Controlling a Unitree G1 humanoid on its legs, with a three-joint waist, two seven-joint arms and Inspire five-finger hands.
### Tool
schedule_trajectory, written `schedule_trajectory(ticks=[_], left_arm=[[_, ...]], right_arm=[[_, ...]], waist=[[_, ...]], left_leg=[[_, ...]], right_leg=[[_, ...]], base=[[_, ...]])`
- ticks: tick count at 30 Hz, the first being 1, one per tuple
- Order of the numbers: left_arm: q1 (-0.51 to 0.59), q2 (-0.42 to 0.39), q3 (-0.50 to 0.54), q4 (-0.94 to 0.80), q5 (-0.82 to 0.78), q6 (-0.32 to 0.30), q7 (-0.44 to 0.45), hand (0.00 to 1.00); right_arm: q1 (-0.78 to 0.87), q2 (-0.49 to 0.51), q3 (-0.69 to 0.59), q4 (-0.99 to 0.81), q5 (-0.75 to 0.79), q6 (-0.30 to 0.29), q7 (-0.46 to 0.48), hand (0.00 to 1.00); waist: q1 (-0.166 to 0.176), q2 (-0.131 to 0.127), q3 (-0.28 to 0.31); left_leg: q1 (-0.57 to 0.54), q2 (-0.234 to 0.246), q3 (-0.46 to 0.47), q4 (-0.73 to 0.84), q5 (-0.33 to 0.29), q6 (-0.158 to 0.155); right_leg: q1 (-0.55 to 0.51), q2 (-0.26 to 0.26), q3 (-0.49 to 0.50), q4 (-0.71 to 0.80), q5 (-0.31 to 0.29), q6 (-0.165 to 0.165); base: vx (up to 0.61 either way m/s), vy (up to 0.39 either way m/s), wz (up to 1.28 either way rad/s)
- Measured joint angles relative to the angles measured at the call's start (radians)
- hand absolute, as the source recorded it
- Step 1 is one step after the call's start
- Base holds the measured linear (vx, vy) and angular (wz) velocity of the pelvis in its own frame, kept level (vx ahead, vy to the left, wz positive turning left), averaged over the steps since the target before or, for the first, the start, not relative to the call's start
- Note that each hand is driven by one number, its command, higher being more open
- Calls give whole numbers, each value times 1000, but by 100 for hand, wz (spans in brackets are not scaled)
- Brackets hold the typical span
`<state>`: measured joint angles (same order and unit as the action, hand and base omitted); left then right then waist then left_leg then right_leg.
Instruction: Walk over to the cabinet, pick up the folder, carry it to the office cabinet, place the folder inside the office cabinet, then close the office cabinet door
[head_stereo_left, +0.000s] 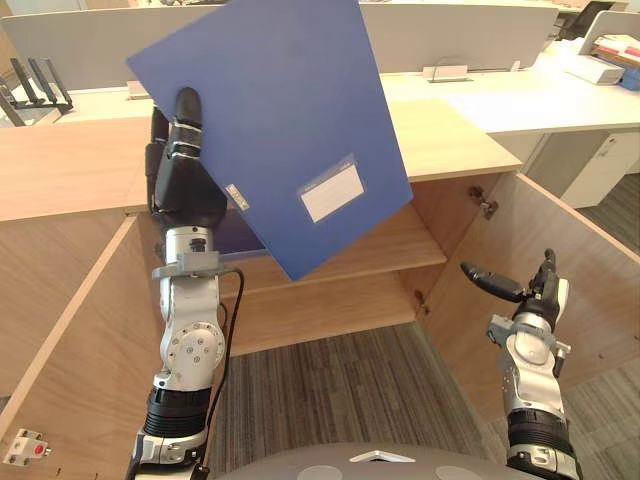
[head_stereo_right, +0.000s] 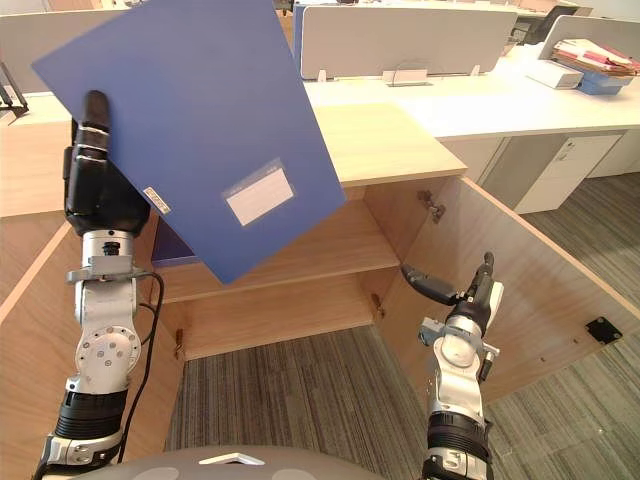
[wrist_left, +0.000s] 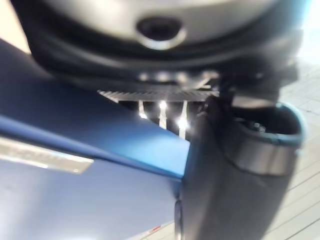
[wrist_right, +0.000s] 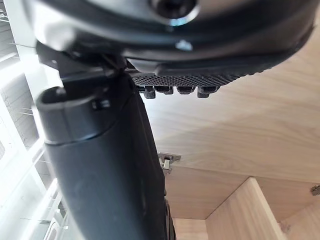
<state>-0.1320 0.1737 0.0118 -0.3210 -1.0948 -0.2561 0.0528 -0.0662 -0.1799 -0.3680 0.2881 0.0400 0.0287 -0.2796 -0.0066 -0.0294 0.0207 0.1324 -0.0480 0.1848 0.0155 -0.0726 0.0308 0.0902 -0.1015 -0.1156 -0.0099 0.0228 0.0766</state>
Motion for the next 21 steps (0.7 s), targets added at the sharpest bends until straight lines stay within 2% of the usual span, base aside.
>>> schedule_trajectory(ticks=[3, 6, 10, 12, 14, 15, 18, 21], left_arm=[[-1, 1, 33, 4, -17, -1, -18, 0], [-31, 11, 68, 53, -65, -10, -54, 0], [-81, 44, 66, 141, -96, -13, -88, 0], [-108, 45, 54, 187, -119, -13, -107, 0], [-118, 45, 50, 203, -122, -13, -116, 0], [-138, 45, 35, 220, -125, -13, -129, 0], [-169, 45, 34, 236, -125, -13, -154, 0], [-186, 46, 35, 237, -125, -26, -167, 0]], right_arm=[[-36, -57, 17, 0, 154, -29, 56, 100], [-95, -112, 48, 0, 417, -82, 164, 100], [-226, -186, 157, 3, 646, -103, 289, 100], [-323, -205, 215, 3, 786, -108, 391, 100], [-365, -205, 236, 3, 839, -112, 435, 100], [-402, -206, 257, 4, 904, -121, 488, 100], [-443, -206, 290, 9, 976, -123, 556, 100], [-483, -207, 326, 36, 998, -123, 581, 100]], waist=[[1, 4, 3], [3, 6, 4], [3, 6, 4], [6, 6, 4], [6, 6, 4], [12, 3, 6], [32, 2, 6], [33, 0, 7]], left_leg=[[0, -2, -1, 0, 0, 0], [-1, -2, -3, 1, 1, 1], [-3, -1, -3, 3, 1, 2], [-6, -1, -6, 4, 1, 2], [-7, -1, -10, 4, 1, 2], [-7, -1, -22, 4, 2, 3], [-11, -1, -28, 5, 2, 3], [-14, -2, -32, 5, 2, 3]], right_leg=[[0, 0, -1, 0, 0, 0], [1, 0, -1, -1, 0, 0], [4, 1, -1, -13, 8, -1], [5, 1, -3, -17, 9, -2], [8, 1, -8, -22, 10, -2], [16, 2, -17, -30, 10, -2], [16, 3, -17, -33, 10, -2], [16, 3, -17, -35, 10, -2]], base=[[0, 0, 0], [0, 0, 0], [0, 0, 0], [2, -2, 2], [14, -8, 10], [20, -12, 16], [23, -7, 9], [8, -3, 3]])
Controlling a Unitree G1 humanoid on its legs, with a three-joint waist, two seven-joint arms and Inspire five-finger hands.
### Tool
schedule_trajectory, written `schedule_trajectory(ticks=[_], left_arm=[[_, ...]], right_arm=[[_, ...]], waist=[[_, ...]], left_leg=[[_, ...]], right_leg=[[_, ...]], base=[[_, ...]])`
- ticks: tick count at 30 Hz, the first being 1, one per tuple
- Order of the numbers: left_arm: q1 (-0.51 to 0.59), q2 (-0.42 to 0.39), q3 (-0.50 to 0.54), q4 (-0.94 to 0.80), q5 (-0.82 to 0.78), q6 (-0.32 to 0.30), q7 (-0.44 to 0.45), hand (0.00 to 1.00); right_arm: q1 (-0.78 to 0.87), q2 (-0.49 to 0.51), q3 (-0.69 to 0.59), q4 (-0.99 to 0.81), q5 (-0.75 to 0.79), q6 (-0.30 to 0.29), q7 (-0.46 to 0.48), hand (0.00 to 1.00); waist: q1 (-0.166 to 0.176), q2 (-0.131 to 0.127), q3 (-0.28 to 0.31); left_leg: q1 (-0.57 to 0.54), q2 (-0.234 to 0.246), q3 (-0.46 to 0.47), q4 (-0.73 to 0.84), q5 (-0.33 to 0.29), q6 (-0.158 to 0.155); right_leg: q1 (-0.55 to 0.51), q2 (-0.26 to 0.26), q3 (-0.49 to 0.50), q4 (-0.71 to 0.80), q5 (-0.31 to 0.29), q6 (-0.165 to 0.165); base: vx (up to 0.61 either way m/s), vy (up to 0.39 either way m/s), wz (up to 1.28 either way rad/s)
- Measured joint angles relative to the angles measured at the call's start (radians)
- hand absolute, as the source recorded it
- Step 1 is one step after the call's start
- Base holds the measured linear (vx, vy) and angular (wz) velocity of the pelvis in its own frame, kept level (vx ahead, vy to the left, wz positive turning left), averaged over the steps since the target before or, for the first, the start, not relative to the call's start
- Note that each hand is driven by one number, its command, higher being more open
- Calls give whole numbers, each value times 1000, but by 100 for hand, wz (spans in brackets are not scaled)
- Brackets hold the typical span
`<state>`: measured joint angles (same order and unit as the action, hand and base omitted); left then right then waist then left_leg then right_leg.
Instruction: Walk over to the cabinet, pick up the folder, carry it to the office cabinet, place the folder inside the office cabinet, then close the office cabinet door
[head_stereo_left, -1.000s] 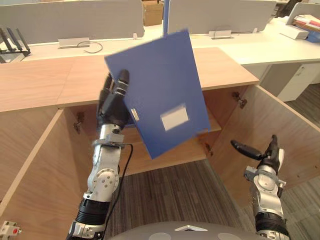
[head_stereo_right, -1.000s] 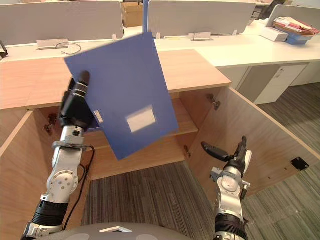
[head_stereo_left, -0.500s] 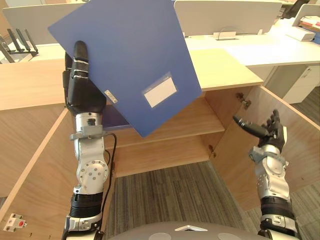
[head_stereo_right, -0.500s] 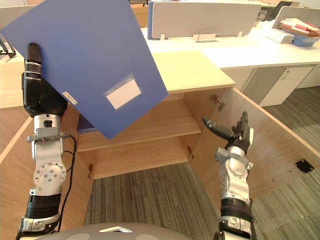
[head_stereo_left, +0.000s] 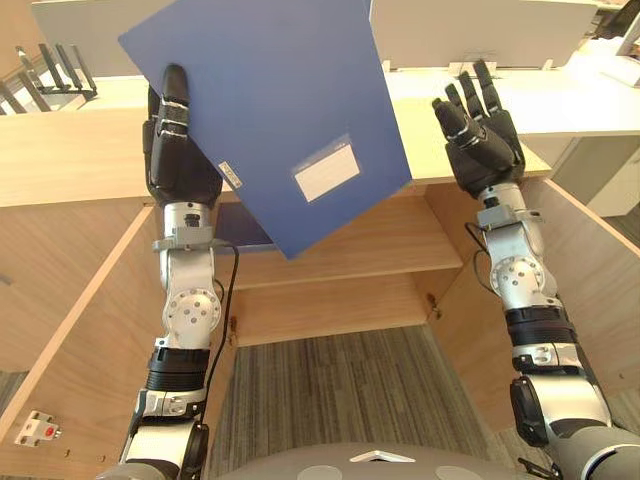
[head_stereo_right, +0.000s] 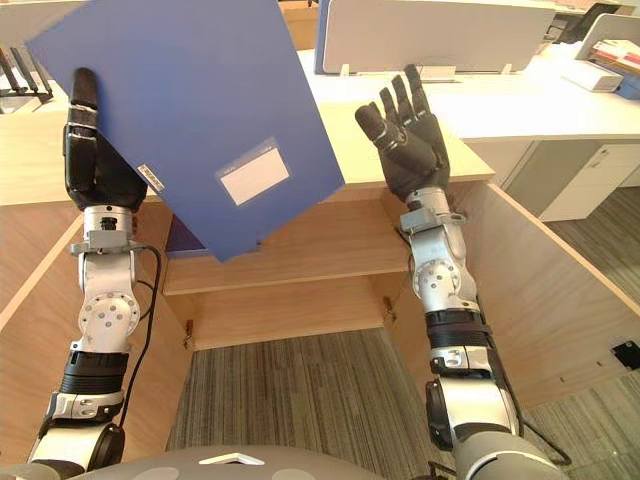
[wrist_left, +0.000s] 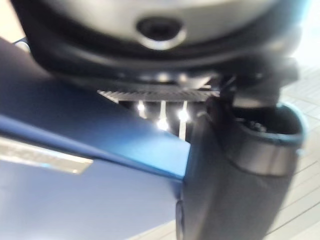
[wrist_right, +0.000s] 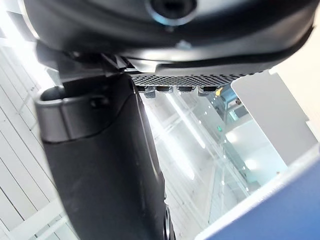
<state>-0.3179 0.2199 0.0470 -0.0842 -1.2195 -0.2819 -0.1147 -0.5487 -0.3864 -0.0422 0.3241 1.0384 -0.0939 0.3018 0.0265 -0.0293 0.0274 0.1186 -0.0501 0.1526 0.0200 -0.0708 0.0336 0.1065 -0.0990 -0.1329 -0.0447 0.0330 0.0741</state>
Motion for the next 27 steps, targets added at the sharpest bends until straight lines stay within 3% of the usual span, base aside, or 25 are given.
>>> schedule_trajectory(ticks=[15, 22, 27], left_arm=[[-49, 0, -33, 38, 12, -6, -58, 0], [-49, 0, -58, 37, 12, -27, -59, 0], [-49, 3, -64, 37, 12, -47, -60, 0]], right_arm=[[-266, -98, 201, 250, -131, 46, 48, 100], [-402, -131, 343, 265, -236, 63, 79, 100], [-471, -187, 470, 271, -249, 68, 87, 100]], waist=[[25, -14, 5], [27, -14, 5], [47, -15, 6]], left_leg=[[-9, 0, -10, 8, 0, 0], [-15, 0, -15, 10, 0, 0], [-22, 1, -22, 13, 0, 0]], right_leg=[[1, 0, -9, -2, 0, 0], [1, 0, -15, -7, 0, -1], [0, 0, -24, -10, 0, -1]], base=[[-3, -2, 1], [0, -2, 1], [-1, -7, 4]])
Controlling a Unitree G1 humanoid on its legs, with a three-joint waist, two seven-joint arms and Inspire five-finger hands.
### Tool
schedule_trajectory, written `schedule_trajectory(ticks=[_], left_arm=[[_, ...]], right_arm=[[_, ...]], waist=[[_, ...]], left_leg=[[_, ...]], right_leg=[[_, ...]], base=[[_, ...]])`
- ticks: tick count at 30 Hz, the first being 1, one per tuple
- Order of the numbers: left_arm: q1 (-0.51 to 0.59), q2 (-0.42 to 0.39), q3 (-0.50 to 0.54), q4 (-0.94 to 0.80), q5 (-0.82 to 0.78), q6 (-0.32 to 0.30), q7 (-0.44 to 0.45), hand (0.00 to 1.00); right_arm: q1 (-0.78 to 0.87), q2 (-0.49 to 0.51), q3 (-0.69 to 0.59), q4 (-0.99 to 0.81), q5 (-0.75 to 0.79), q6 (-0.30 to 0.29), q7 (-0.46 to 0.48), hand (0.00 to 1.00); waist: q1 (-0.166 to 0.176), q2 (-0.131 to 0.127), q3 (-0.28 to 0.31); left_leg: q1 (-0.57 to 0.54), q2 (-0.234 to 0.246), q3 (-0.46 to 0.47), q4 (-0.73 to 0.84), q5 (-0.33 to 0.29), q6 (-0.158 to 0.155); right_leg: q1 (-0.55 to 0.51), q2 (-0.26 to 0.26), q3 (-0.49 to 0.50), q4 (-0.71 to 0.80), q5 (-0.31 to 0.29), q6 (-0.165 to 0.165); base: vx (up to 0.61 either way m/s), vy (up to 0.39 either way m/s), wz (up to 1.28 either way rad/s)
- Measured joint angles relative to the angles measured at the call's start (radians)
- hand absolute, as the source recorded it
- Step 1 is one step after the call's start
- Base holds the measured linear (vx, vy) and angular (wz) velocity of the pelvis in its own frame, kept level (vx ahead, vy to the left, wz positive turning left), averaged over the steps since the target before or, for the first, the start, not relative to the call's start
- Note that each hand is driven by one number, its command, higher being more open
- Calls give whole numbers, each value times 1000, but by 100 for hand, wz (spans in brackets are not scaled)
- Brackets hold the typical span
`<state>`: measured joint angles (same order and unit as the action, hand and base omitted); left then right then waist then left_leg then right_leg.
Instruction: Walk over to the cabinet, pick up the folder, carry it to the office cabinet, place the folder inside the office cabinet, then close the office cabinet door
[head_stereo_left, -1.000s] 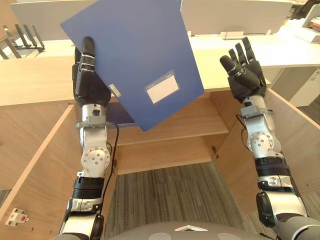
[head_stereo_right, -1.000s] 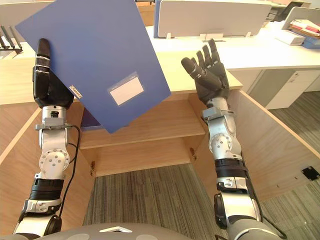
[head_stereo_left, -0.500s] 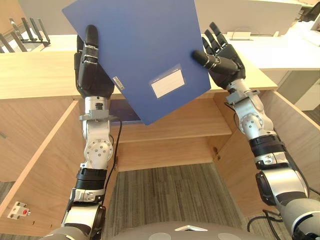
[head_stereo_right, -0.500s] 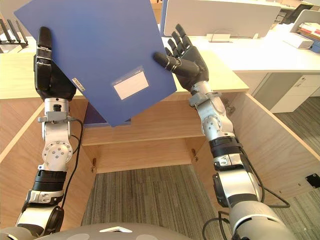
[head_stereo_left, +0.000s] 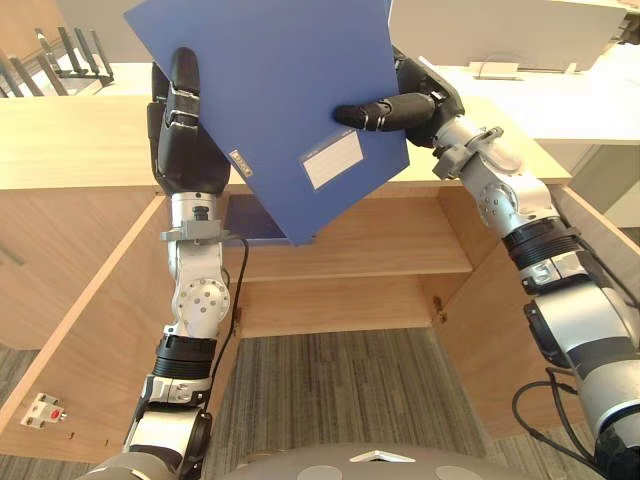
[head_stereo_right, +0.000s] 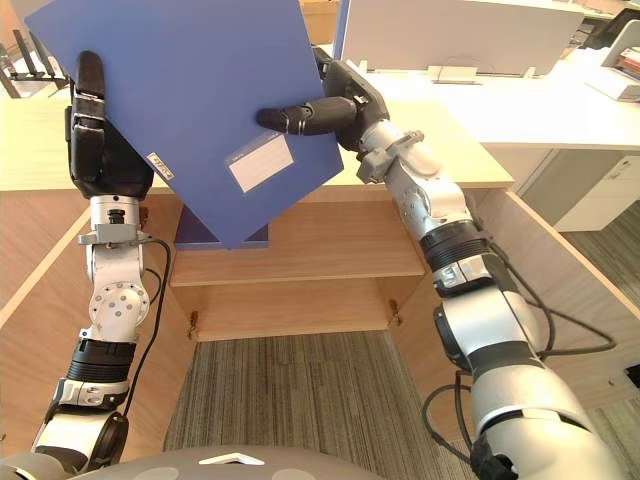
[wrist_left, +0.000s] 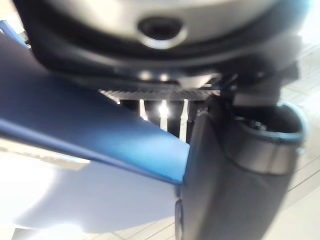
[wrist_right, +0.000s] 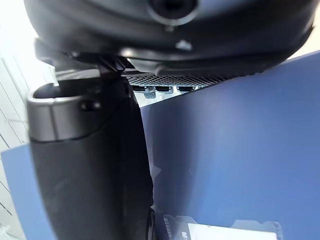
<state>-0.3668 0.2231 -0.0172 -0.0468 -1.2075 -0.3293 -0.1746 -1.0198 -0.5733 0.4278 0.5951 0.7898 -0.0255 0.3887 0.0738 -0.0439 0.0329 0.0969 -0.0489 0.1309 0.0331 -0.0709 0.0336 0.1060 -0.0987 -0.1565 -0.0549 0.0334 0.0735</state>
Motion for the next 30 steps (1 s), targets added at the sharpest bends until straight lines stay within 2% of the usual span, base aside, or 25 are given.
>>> schedule_trajectory(ticks=[8, 9, 13, 19, 22, 25, 26, 30], left_arm=[[0, 59, -48, 12, -1, -6, -9, 0], [0, 63, -56, 25, -3, -6, -17, 0], [0, 68, -70, 76, -9, -5, -37, 0], [0, 75, -80, 143, -17, -6, -39, 0], [0, 76, -99, 146, -34, -5, -48, 0], [0, 84, -112, 157, -40, -4, -49, 0], [0, 94, -116, 158, -39, -3, -49, 100], [2, 105, -126, 156, -45, 4, -61, 100]], right_arm=[[-57, -80, 182, 0, 13, 43, 18, 100], [-57, -90, 199, 0, 22, 52, 19, 0], [-57, -110, 246, 0, 56, 77, 20, 0], [-53, -131, 290, 0, 94, 80, 49, 0], [7, -112, 224, -1, 101, 76, 47, 0], [103, -50, 145, -1, 101, 65, 17, 0], [146, -23, 128, -1, 116, 60, 8, 0], [274, 54, 127, -1, 176, 57, -12, 0]], waist=[[11, 0, 2], [12, 0, 2], [9, 2, 3], [6, 24, 17], [11, 25, 18], [12, 25, 18], [11, 25, 18], [6, 28, 19]], left_leg=[[-5, 2, -4, 3, -3, -4], [-6, 3, -4, 5, -4, -6], [-18, 8, -5, 19, -9, -9], [-20, 12, -6, 21, -10, -11], [-20, 15, -6, 21, -11, -13], [-20, 19, -5, 22, -13, -17], [-20, 22, -5, 23, -15, -19], [-20, 26, -4, 26, -17, -23]], right_leg=[[0, 0, -4, -1, 0, 0], [0, 0, -4, -2, 0, 0], [-4, 0, -6, -3, 0, 0], [-4, 3, -6, -5, 0, -2], [-2, 7, -6, -8, 1, -3], [-1, 12, -6, -11, 0, -5], [0, 13, -5, -12, 0, -5], [2, 17, -6, -13, -5, -12]], base=[[0, 0, 0], [0, 0, 0], [0, 0, 0], [0, 0, 0], [0, 0, 0], [0, 0, 0], [0, 0, 0], [1, -8, 0]])
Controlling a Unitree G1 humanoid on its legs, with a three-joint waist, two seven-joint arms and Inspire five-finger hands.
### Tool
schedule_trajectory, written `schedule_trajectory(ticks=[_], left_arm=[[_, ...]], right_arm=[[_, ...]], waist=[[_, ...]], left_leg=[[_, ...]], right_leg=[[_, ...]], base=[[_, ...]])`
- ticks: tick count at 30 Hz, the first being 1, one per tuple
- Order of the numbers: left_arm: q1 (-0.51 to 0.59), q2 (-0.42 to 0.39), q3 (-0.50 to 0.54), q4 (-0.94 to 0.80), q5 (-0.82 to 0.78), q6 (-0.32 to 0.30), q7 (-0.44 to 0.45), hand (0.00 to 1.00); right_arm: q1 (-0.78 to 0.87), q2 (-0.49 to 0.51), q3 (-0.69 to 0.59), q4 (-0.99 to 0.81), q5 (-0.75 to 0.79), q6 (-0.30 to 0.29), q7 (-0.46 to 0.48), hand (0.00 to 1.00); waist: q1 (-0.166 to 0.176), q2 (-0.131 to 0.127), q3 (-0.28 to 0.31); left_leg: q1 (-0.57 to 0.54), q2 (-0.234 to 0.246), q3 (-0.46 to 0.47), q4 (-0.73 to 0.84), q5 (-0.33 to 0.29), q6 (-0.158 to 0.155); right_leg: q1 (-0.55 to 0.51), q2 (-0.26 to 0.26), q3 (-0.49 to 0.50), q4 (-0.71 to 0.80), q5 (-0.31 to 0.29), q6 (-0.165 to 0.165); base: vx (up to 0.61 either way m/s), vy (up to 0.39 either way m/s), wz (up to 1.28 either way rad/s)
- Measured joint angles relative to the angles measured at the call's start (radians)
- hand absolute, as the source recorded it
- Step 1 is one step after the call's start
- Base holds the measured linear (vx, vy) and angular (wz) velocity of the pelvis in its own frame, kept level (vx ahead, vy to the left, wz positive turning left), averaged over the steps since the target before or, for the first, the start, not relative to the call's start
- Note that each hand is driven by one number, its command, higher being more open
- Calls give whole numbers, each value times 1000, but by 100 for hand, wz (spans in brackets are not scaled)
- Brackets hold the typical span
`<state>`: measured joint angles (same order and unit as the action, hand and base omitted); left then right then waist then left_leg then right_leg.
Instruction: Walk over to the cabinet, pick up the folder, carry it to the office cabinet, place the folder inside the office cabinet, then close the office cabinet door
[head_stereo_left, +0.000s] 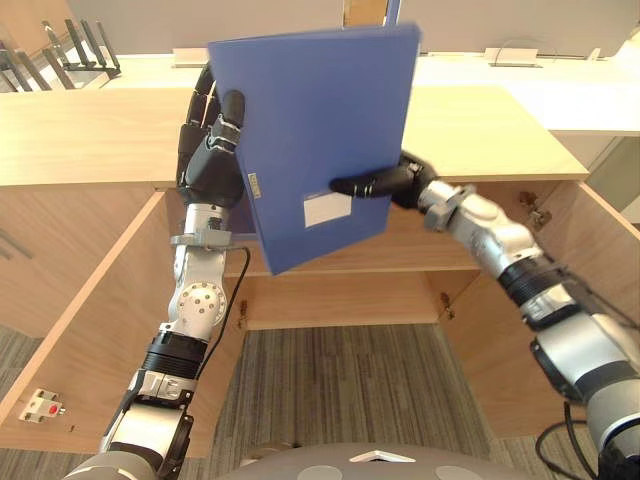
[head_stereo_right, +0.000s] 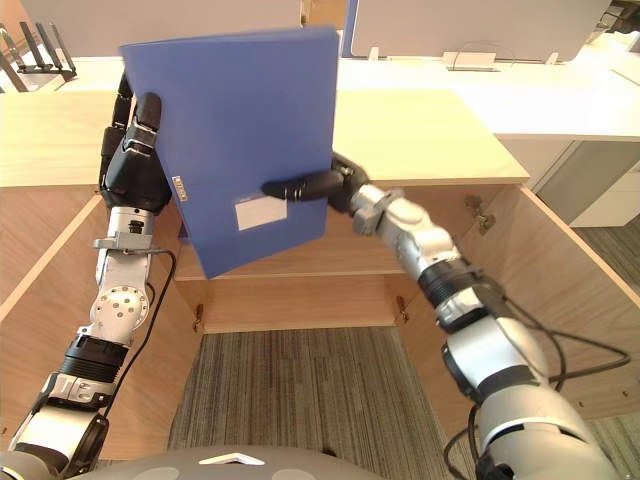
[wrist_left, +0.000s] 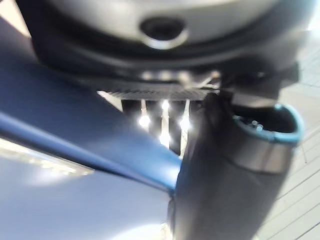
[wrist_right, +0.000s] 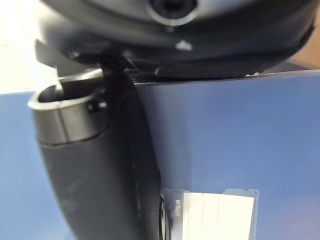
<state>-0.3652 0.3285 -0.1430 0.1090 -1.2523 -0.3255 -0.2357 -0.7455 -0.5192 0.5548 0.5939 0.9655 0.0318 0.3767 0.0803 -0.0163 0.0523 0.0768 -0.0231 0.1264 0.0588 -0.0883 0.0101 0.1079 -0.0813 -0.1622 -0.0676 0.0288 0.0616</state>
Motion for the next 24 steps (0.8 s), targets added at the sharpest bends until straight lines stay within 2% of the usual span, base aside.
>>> schedule_trajectory(ticks=[5, 11, 13, 15, 18, 20, 24], left_arm=[[83, 31, -27, -4, 1, 33, -30, 100], [326, 54, -49, -42, 16, 127, -49, 100], [409, 52, -56, -43, 65, 168, -79, 100], [523, 32, -57, -42, 138, 223, -102, 100], [639, -12, -46, -20, 177, 269, -111, 100], [677, -44, -48, 29, 214, 304, -112, 100], [729, -94, -41, 108, 306, 322, -111, 100]], right_arm=[[88, 23, 20, 0, 16, 0, -5, 0], [162, -9, 32, -42, -120, 3, 19, 0], [220, -10, -13, -95, -130, 3, 18, 0], [283, 14, -110, -142, -138, 3, 13, 0], [354, 67, -245, -208, -120, 0, -3, 0], [371, 116, -323, -230, -95, -19, -13, 0], [420, 133, -386, -294, -81, -58, -18, 0]], waist=[[-7, 21, 13], [-9, 21, 13], [-6, 21, 13], [-4, 21, 13], [-3, 21, 14], [-3, 21, 14], [-2, 21, 13]], left_leg=[[0, 0, 0, 0, 0, 0], [-2, 0, -8, 0, 0, 0], [-3, 0, -12, 0, 0, 0], [-3, 0, -15, 1, 0, 0], [-4, -1, -18, 0, 0, 0], [-4, -1, -18, 1, 0, 1], [-3, -1, -20, -3, 4, 1]], right_leg=[[0, 0, 1, 0, 0, 0], [1, 1, -3, 1, -1, -1], [1, 0, -3, 4, -1, -1], [-2, 0, -3, 12, -3, -4], [-2, -2, -2, 14, -5, -7], [-2, -2, -2, 14, -6, -8], [-3, -1, -2, 15, -7, -9]], base=[[0, 0, 0], [-5, -2, 3], [-1, 0, 6], [0, 0, 4], [0, 0, 1], [0, 0, 0], [0, 0, 0]])
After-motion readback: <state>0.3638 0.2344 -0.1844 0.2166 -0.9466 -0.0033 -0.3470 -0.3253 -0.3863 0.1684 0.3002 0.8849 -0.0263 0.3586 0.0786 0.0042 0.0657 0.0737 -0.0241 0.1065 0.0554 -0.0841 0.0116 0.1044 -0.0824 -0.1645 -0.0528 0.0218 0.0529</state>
